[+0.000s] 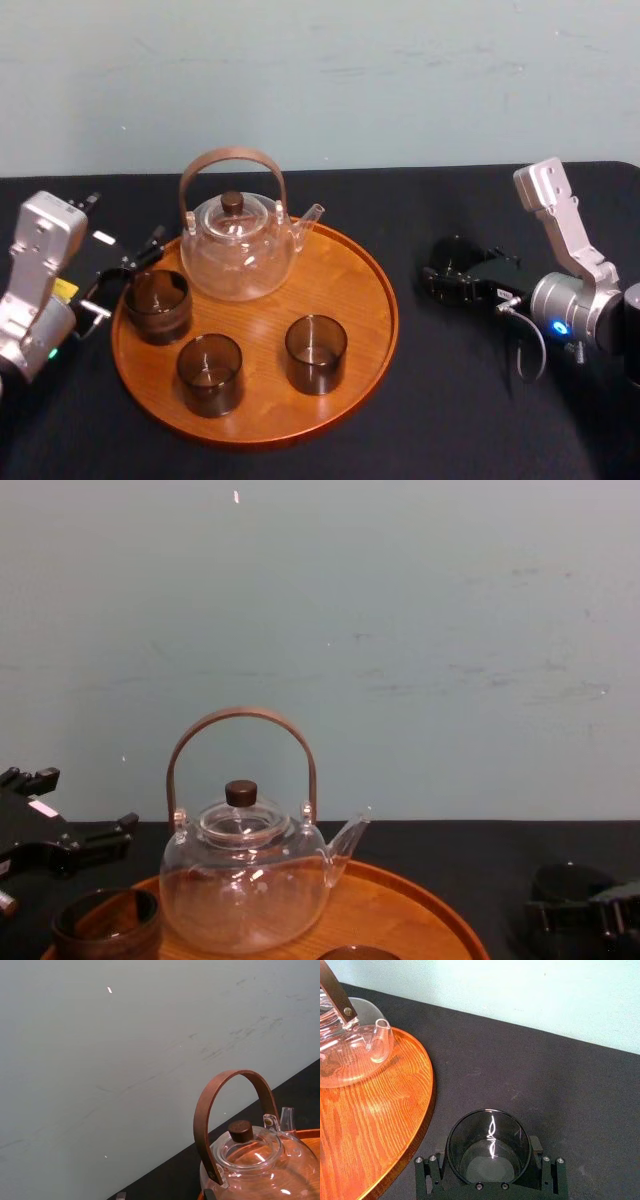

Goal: Pick up the glass from the table and place it on the tray.

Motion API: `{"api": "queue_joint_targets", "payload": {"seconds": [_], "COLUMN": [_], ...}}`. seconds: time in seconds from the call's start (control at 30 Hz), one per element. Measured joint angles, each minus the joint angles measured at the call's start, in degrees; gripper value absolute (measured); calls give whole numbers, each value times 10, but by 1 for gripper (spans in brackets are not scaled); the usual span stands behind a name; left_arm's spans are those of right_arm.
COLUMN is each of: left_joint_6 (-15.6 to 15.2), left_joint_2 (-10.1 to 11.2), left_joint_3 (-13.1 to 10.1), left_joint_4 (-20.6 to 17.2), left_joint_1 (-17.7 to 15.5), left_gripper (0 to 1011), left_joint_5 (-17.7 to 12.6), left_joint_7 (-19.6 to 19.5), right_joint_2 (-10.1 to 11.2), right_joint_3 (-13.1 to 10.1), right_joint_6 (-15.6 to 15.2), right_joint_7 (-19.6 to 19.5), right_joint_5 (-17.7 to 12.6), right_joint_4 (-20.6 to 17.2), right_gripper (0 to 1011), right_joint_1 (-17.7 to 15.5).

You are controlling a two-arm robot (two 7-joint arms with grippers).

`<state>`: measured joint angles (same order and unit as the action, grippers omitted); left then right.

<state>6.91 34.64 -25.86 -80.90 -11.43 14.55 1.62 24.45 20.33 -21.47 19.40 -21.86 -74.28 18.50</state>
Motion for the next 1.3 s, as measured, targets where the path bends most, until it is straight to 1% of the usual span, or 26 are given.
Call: {"api": "queue_joint_targets", "payload": {"seconds": [0.3,0.33,0.73,0.83,0.97,1.0,1.1,1.3], "left_joint_6": [0,0,0,0,0,0,0,0], "left_joint_2": [0,0,0,0,0,0,0,0], "left_joint_3": [0,0,0,0,0,0,0,0], "left_joint_4": [0,0,0,0,0,0,0,0], "left_joint_1": [0,0,0,0,0,0,0,0], "left_gripper": [1001,1001,1001,1001,1001,1001,1001,1001], "left_joint_5": [0,0,0,0,0,0,0,0], "left_joint_7": [0,0,0,0,0,0,0,0], "right_joint_2": [-6,-5,-4,0,11,11,21,34], "right_joint_3": [5,3,2,-3,-8,-8,-10,-12], "right_joint_6": [3,3,3,2,1,1,-2,-6], "right_joint_7": [-2,-1,-1,7,17,17,23,29], "right_joint_5": [16,11,10,7,2,2,-2,-8], "right_joint_4": [8,7,6,-7,-36,-36,-62,-95], "right_gripper": [1002,908,907,907,907,908,908,908], "right_joint_1": [5,4,4,-2,-12,-12,-21,-30]}}
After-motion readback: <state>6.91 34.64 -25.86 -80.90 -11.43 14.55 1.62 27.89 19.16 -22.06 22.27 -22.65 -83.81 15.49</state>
